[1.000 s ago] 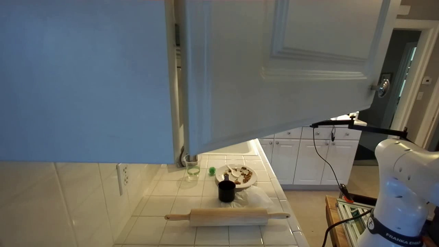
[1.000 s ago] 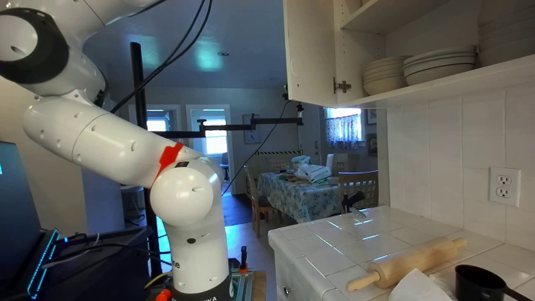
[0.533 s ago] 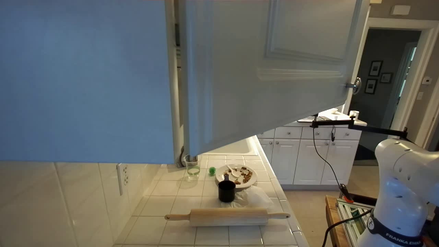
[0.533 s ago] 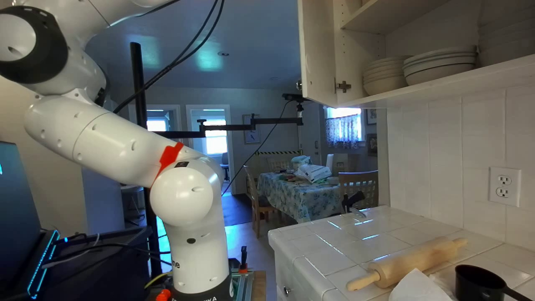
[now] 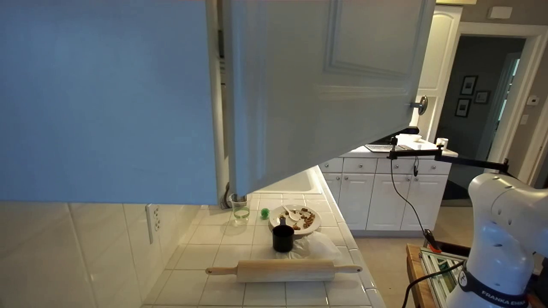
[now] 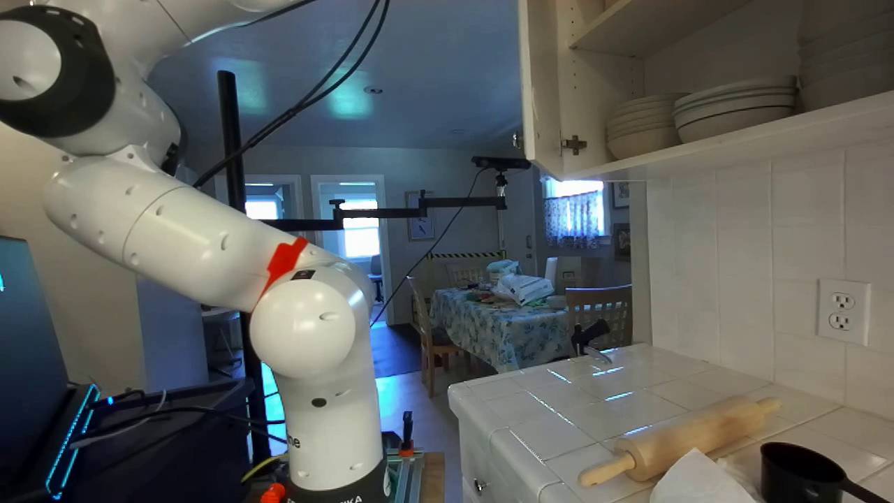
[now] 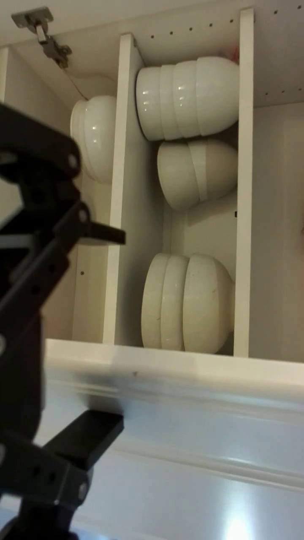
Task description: Close the cabinet door
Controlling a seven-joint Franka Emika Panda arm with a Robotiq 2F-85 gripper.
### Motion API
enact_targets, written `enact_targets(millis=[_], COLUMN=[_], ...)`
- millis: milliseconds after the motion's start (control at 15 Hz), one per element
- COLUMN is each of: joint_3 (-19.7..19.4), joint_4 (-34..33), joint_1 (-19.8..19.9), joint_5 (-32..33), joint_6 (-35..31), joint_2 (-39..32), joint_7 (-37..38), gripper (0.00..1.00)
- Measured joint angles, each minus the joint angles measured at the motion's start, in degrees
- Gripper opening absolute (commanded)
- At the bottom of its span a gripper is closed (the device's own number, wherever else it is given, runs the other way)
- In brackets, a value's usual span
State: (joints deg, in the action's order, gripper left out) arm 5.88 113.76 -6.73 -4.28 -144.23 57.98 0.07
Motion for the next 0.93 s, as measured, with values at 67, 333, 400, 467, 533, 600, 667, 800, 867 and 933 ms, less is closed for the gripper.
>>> enact_targets(millis=[67, 333, 400, 467, 533, 600, 667, 800, 867, 933], joint_3=[-0.10, -0.57, -0.72, -0.86, -1.04, -1.25, -1.50, -2.10, -2.42, -2.72], joint_4=[0.13, 0.70, 0.76, 0.80, 0.82, 0.83, 0.83, 0.83, 0.83, 0.83], joint_1=[0.42, 1.08, 1.07, 1.07, 1.07, 1.08, 1.08, 1.08, 1.08, 1.08], joint_5=[0.00, 0.00, 0.00, 0.00, 0.00, 0.00, 0.00, 0.00, 0.00, 0.00], joint_6=[0.01, -0.10, -0.33, -0.74, -1.12, -1.31, -1.34, -1.33, -1.33, -1.36], joint_2=[0.00, -0.24, -0.48, -0.82, -1.21, -1.64, -2.08, -2.96, -3.40, -3.81], joint_7=[0.03, 0.05, 0.05, 0.05, 0.05, 0.05, 0.05, 0.05, 0.05, 0.02], gripper=[1.00, 1.00, 1.00, 1.00, 1.00, 1.00, 1.00, 1.00, 1.00, 1.00])
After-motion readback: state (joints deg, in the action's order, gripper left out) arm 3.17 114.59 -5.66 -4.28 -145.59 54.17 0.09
